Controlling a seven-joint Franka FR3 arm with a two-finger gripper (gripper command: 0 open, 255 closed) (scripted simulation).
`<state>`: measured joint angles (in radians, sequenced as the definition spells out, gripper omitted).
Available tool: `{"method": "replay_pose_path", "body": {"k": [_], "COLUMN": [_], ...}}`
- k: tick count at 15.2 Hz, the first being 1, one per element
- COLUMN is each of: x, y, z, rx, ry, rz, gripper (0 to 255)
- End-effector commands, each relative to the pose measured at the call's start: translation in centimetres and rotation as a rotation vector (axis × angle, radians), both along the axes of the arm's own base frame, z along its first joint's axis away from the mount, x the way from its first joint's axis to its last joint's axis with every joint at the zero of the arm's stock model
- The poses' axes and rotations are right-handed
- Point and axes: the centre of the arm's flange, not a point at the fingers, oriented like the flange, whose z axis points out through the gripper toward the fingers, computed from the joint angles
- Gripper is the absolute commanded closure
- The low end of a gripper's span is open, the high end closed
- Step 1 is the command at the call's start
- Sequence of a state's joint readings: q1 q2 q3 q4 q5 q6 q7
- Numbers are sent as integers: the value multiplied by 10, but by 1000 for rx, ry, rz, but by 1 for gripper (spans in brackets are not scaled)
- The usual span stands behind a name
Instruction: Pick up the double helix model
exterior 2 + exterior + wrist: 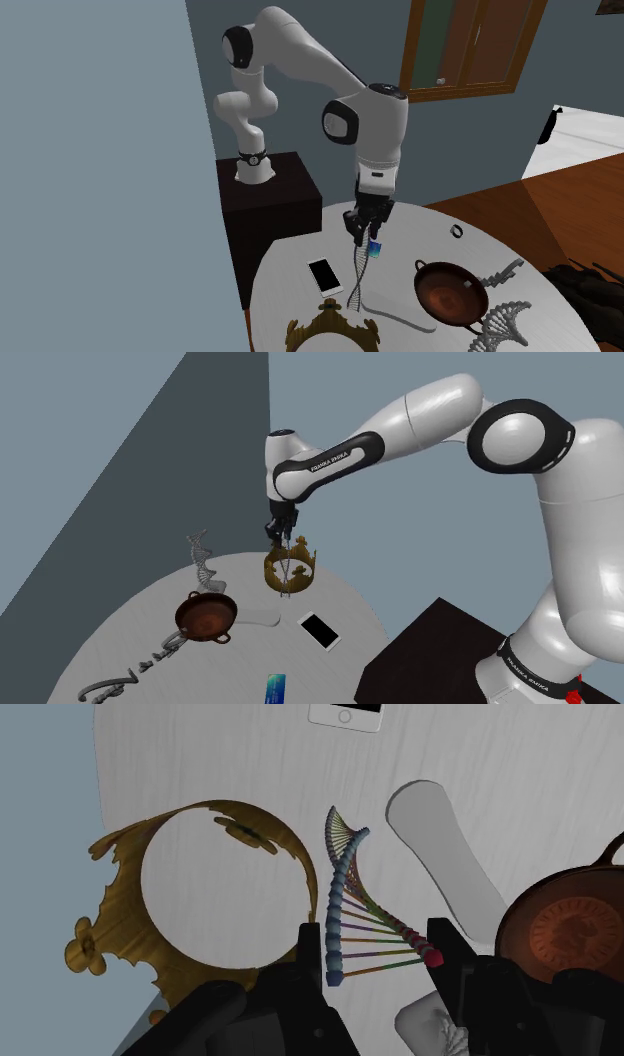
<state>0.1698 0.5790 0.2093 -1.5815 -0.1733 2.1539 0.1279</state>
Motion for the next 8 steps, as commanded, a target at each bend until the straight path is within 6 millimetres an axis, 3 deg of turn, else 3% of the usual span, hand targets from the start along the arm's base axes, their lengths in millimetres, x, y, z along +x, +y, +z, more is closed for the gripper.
{"method": "replay_pose_path", "body": {"k": [1,6,8], "x": [-1,-1,-1], "y": [0,0,0], "z": [10,37,37], "rx": [0,0,0], "ry": [0,0,0], "rz": [0,0,0], "gripper": [255,255,255]}}
